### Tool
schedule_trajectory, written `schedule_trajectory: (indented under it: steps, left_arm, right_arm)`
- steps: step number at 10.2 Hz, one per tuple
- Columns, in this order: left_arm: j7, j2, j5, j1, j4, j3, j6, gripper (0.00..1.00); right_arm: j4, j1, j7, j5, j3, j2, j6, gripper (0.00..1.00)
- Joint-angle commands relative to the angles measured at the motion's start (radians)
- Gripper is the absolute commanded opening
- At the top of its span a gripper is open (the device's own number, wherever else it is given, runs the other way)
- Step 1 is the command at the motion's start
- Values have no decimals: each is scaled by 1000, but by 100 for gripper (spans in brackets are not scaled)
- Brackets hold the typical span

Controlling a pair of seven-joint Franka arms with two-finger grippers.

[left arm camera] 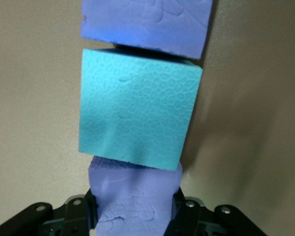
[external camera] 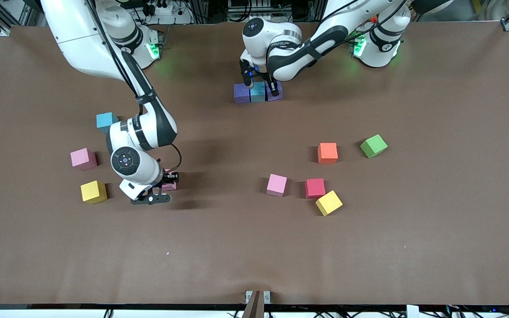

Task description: Form number 2 with 11 blocks

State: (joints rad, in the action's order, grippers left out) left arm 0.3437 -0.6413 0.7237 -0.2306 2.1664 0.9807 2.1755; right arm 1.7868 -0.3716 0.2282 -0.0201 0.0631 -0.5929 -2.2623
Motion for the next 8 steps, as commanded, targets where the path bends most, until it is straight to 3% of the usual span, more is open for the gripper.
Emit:
schedule_trajectory:
  steps: [1,8]
  left_arm:
    - [-6,-12,26,7,10,15,14,27]
    - [-57,-26,26,2,-17,10,23,32]
  right_arm:
    - [-1,-1,19,2,-2,16,18,34]
    - [-10,-1,23,2,-2,16,26,34]
